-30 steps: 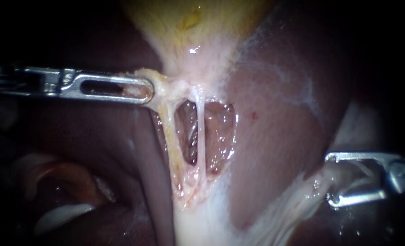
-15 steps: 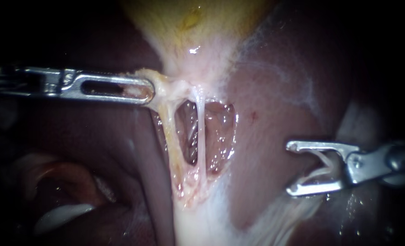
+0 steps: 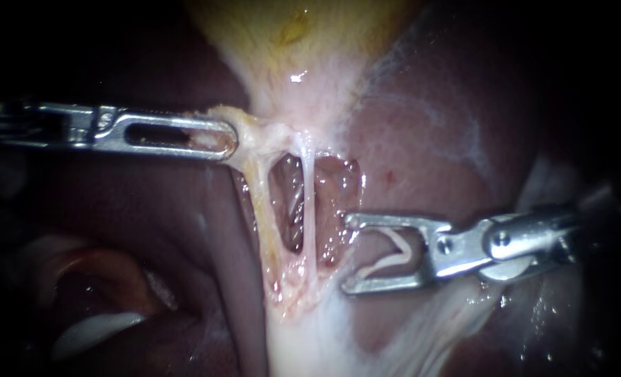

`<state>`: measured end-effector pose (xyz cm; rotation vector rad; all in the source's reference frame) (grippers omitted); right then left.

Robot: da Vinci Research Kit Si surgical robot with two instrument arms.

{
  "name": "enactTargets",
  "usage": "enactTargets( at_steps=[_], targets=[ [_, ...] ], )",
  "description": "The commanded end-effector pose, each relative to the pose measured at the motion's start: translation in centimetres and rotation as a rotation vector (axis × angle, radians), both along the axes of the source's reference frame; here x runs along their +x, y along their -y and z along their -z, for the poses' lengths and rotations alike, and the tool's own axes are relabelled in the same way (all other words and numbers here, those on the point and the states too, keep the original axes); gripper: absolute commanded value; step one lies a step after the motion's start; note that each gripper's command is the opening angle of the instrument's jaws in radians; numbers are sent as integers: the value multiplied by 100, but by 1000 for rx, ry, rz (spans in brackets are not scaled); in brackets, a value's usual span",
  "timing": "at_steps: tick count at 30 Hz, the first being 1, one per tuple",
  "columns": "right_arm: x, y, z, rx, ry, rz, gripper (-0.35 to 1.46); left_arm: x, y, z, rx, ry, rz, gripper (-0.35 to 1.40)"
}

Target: Clipping first clip left tube

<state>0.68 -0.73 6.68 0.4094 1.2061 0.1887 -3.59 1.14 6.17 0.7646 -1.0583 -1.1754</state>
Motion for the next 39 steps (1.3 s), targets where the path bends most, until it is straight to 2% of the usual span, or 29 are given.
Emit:
enactTargets(
  at_steps=[1, 16, 25, 31, 39],
  targets=[
    [4, -1, -1, 6, -1, 1, 50, 0, 0, 0, 0, 0, 0, -35],
    [40, -5, -12, 52, 7, -15, 50, 0, 0, 0, 0, 0, 0, -35],
    [54, 3, -33, 91, 11, -14, 50, -1, 0, 0, 0, 0, 0, -35],
    [64, 7, -41, 124, 5, -1, 50, -1, 0, 0, 0, 0, 0, -35],
    [77, 0, -44, 188, -23, 50, 47, -1, 0, 0, 0, 0, 0, -35]
  ],
)
